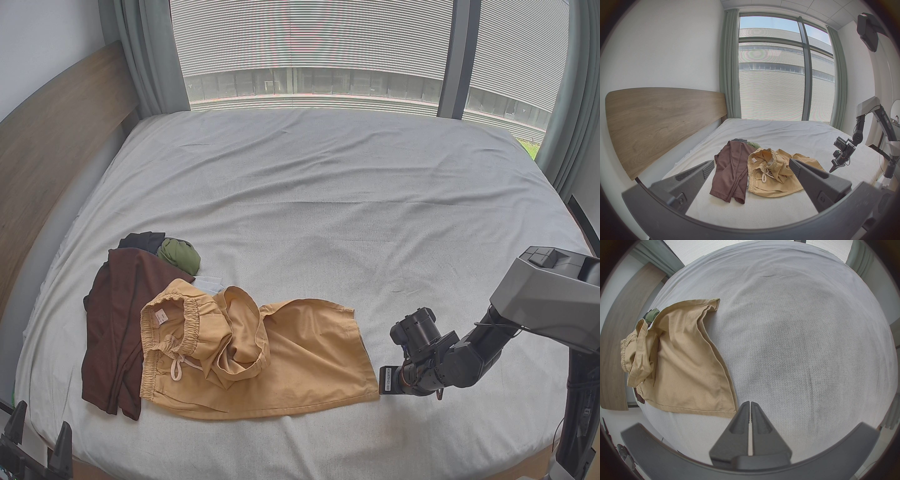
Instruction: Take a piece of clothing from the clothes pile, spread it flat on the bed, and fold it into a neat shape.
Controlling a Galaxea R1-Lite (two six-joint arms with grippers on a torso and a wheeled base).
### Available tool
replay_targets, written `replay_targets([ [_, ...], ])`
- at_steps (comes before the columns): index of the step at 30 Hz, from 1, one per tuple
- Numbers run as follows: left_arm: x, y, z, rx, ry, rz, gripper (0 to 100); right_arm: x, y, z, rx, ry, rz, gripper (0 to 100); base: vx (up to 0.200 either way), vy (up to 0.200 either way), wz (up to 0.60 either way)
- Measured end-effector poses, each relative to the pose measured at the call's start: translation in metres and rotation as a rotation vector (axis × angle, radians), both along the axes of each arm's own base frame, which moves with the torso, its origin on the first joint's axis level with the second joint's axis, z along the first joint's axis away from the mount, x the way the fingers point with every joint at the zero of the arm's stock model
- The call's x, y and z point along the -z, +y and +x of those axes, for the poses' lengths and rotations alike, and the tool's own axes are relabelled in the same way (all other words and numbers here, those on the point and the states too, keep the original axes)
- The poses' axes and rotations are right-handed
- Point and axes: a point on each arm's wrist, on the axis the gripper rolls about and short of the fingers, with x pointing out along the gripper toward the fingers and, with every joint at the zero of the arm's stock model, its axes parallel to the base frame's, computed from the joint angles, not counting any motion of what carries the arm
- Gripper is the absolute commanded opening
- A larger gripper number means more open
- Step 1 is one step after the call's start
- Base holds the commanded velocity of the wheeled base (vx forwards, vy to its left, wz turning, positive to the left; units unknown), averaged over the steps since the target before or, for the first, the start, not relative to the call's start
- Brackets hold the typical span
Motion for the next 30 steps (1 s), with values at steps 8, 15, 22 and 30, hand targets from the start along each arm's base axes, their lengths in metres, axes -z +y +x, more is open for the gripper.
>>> replay_targets([
  [8,0.000,0.000,0.000,0.000,0.000,0.001,100,-0.001,0.002,0.002,-0.028,-0.051,0.052,100,0.000,0.000,0.00],
  [15,0.000,0.000,0.000,0.000,0.000,0.002,100,0.004,0.008,0.000,-0.070,-0.028,0.080,100,0.000,0.000,0.00],
  [22,0.000,0.000,0.000,0.000,0.000,0.001,100,0.011,0.020,0.002,-0.101,-0.020,0.096,100,0.000,0.000,0.00],
  [30,0.000,0.000,0.000,0.000,0.000,0.001,100,0.017,0.025,0.006,-0.109,-0.017,0.101,0,0.000,0.000,0.00],
])
